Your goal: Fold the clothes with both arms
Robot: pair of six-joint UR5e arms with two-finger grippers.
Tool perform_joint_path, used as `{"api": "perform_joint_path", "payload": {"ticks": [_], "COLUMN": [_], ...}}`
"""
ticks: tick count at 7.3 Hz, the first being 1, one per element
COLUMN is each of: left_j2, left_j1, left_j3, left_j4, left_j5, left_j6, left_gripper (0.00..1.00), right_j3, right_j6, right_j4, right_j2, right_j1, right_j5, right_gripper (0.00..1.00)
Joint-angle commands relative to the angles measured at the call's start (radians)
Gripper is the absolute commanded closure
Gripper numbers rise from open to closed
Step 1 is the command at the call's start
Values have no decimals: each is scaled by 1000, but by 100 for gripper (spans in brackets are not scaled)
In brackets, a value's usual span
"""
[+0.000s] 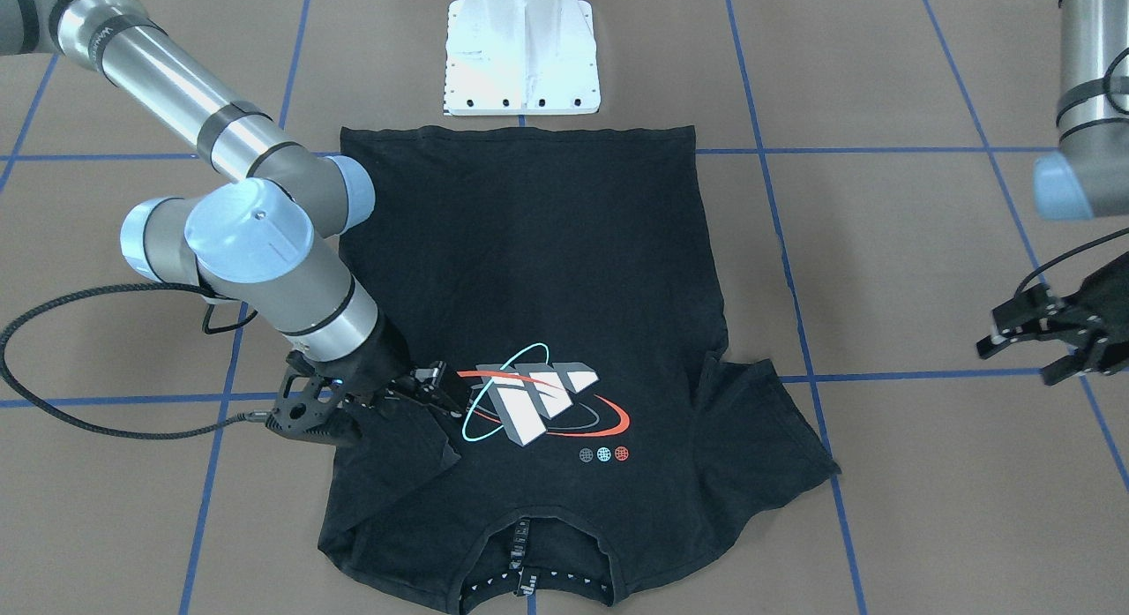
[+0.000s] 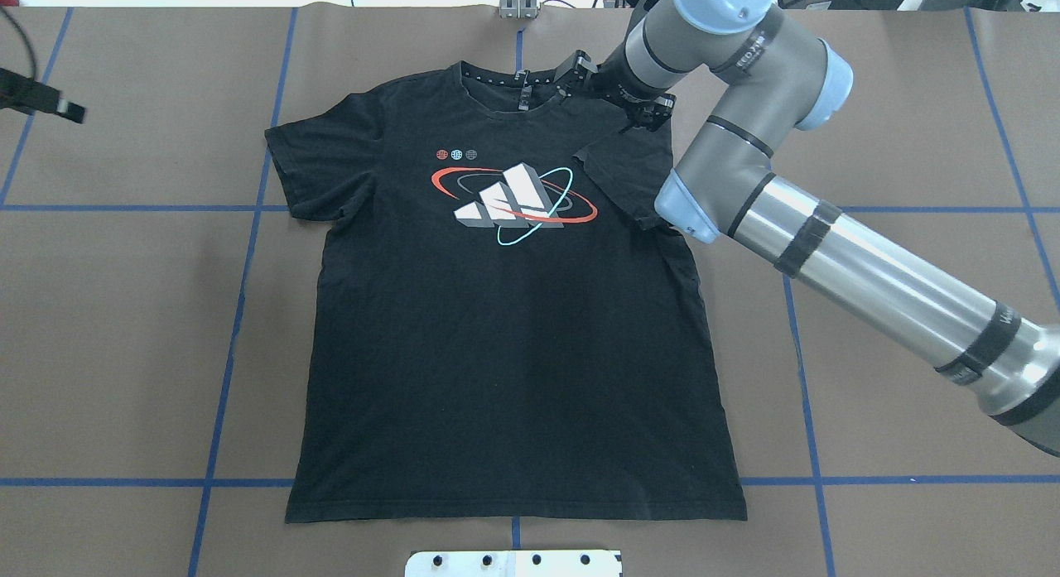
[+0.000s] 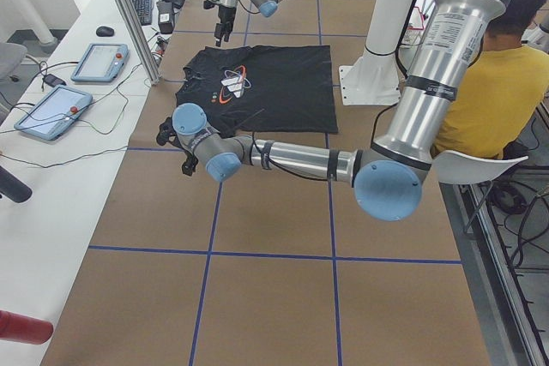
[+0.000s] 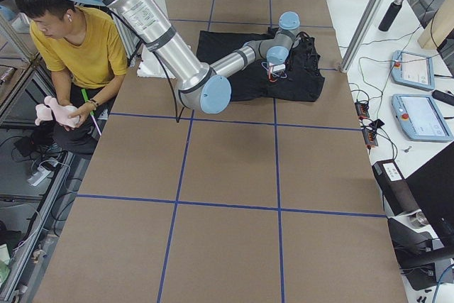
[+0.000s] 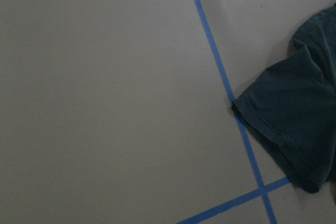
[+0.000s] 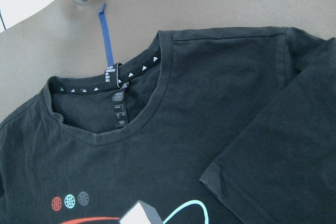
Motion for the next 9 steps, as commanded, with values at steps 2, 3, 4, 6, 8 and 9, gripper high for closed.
{"api": "perform_joint_path", "payload": {"ticks": [2, 3, 4, 6, 8, 9], "left_j2": [-241, -255, -271, -280, -286, -288], "left_j1": [123, 137, 138, 178, 195, 204], "left_j3": [250, 288, 375, 453, 454, 454], "left_j4": [-21, -58, -157, -247, -251, -255], "left_j5": [102, 117, 118, 191, 195, 198], "left_j6": [-61, -62, -62, -65, -85, -85], "left_gripper": [2, 4, 11, 28, 37, 41], "right_j3": [381, 444, 475, 484, 486, 484], "right_j6": [3, 9, 21, 21, 21, 21], "right_j4": [-1, -1, -1, 2, 2, 0], "right_j2": [-310, -365, -387, -419, -421, -421], "right_j1": [-3, -11, -10, -16, -17, -17], "right_j5": [25, 25, 25, 25, 25, 23], "right_gripper": [0, 0, 0, 0, 0, 0]}}
